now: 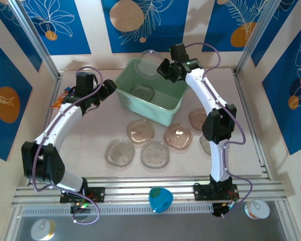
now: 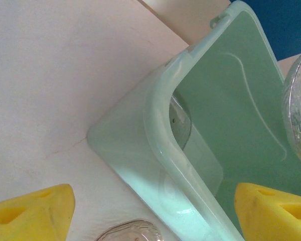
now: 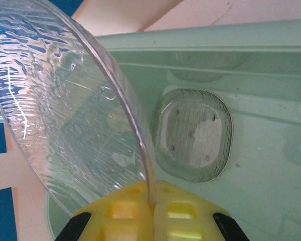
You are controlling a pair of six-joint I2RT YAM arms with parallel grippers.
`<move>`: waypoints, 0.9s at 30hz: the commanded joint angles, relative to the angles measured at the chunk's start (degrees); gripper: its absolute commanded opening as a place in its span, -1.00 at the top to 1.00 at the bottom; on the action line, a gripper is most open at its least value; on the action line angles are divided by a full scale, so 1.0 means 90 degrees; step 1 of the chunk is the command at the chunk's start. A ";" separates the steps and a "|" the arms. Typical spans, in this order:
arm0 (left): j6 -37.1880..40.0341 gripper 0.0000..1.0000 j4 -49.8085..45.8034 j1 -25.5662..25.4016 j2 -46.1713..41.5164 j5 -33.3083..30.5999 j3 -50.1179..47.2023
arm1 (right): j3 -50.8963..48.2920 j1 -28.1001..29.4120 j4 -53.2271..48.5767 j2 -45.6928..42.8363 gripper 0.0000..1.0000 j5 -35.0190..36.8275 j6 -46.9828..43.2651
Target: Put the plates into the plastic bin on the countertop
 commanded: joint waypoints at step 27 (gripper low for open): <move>0.1485 -0.63 -0.1299 0.0176 0.1657 0.0808 0.1857 | 0.1621 0.0021 -0.0745 0.1806 1.00 -0.0688 0.0107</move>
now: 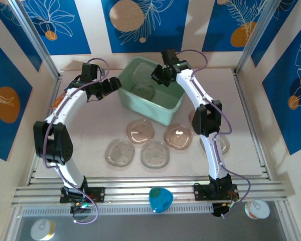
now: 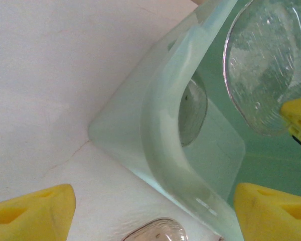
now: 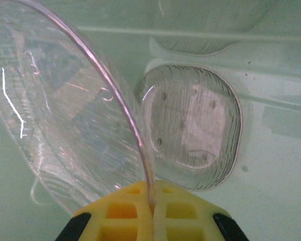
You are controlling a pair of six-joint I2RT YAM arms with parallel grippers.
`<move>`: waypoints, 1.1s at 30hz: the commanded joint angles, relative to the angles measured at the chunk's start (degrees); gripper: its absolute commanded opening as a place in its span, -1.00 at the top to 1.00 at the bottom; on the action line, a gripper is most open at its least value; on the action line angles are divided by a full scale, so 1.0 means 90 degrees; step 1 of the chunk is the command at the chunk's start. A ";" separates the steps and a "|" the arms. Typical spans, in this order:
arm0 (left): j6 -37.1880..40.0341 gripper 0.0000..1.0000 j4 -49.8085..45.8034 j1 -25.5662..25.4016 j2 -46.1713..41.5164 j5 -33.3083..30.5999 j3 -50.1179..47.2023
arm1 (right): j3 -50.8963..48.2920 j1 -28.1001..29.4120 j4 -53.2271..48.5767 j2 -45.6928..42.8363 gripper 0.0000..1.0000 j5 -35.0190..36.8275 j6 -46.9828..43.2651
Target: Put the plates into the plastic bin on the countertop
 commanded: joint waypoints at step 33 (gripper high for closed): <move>0.0241 -0.46 -0.0220 -0.0123 0.0280 0.0030 -0.0017 | -0.0324 0.0297 -0.0243 0.0203 1.00 0.0045 0.0500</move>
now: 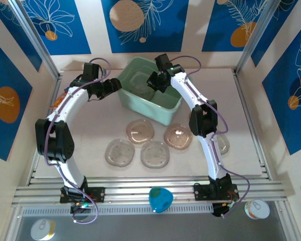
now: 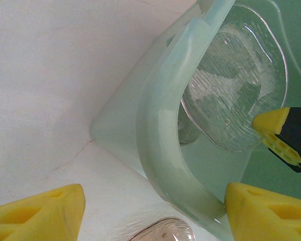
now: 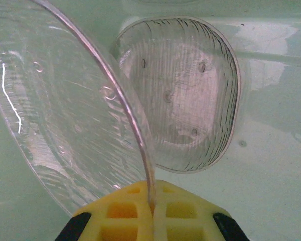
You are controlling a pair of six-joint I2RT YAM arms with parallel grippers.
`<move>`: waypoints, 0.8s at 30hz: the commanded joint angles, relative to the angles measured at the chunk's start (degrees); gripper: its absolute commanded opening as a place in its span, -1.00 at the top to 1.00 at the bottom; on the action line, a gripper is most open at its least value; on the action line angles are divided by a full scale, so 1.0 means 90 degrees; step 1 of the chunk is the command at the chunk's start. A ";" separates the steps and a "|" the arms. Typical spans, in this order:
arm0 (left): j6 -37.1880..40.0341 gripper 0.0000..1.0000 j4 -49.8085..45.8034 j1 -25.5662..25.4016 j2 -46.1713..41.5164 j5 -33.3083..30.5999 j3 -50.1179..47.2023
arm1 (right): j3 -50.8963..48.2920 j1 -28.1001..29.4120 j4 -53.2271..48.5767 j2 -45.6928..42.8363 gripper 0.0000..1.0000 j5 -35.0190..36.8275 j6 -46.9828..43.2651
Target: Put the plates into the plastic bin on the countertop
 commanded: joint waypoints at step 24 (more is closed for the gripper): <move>-0.0014 -0.45 -0.0070 -0.0137 -0.0047 -0.0001 -0.0211 | 0.0397 -0.0023 -0.0390 0.0872 0.79 0.0038 0.0398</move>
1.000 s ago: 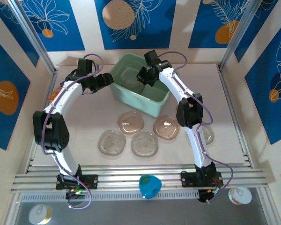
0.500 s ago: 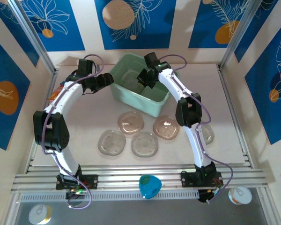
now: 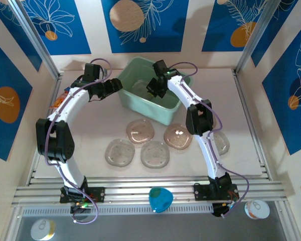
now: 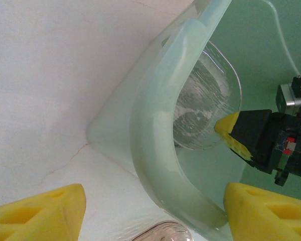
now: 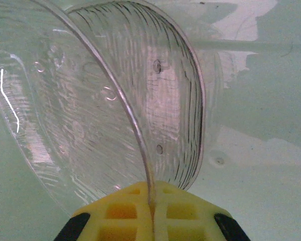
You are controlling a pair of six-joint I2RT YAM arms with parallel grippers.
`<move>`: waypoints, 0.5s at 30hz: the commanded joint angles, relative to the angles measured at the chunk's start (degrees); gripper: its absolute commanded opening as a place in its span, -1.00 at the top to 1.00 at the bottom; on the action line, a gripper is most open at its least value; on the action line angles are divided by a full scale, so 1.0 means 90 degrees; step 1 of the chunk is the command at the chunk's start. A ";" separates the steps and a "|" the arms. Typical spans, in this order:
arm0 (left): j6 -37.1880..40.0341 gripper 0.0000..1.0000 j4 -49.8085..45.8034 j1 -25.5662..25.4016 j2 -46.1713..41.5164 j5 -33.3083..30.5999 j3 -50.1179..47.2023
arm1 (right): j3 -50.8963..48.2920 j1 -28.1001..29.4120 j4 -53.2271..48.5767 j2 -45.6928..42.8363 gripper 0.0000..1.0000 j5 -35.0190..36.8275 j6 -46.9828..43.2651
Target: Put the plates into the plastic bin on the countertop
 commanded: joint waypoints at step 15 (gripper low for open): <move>0.0329 -0.51 -0.0730 -0.0072 -0.0656 -0.0212 -0.0157 | 0.0425 0.0093 -0.0454 -0.0133 -0.07 0.0148 0.0168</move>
